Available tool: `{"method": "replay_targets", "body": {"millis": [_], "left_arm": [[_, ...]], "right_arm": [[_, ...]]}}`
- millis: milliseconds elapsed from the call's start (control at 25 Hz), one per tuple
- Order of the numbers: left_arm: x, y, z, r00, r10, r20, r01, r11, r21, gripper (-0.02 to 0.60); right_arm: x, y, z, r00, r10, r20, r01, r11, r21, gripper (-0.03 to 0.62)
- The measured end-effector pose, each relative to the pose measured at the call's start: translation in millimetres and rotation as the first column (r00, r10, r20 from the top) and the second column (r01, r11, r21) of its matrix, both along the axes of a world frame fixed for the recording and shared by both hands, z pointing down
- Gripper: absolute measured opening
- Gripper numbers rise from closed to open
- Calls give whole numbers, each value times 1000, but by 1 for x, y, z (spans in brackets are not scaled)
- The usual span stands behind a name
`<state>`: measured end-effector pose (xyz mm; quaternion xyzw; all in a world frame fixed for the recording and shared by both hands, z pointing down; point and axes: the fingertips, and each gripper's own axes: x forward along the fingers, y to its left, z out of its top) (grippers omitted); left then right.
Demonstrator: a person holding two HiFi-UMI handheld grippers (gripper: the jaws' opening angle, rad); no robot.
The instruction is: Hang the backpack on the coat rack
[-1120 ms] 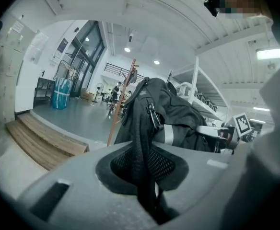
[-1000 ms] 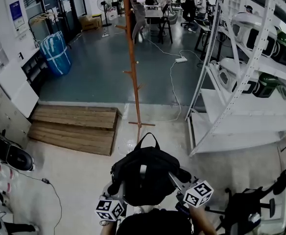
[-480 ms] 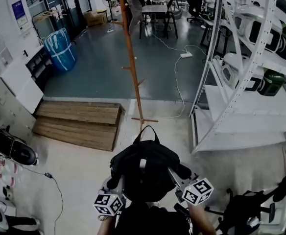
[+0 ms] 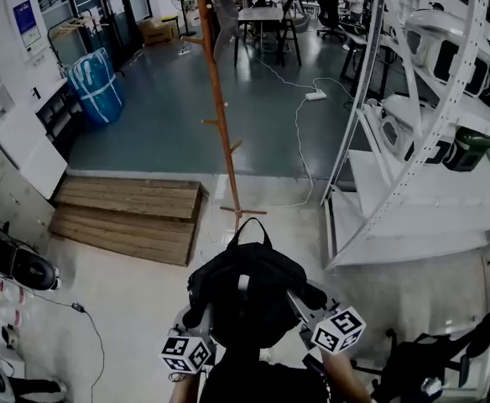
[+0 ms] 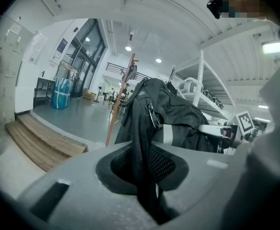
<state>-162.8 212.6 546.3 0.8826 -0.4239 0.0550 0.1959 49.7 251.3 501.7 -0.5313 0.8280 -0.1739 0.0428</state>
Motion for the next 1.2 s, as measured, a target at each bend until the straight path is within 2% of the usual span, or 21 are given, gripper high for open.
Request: {"method": "replay_targets", "body": {"millis": [440, 880, 1200], "left_arm": [[15, -97, 8, 1000, 6, -20, -7, 1000, -11, 51], [3, -208, -3, 1000, -4, -14, 4, 1000, 3, 51], [-6, -265, -11, 1000, -7, -21, 7, 1000, 16, 51]], "right_arm": [[13, -99, 2, 1000, -5, -14, 5, 1000, -4, 129], [-1, -212, -11, 1000, -12, -19, 12, 1000, 1, 129], [-11, -268, -14, 1000, -8, -12, 8, 1000, 7, 129]]}}
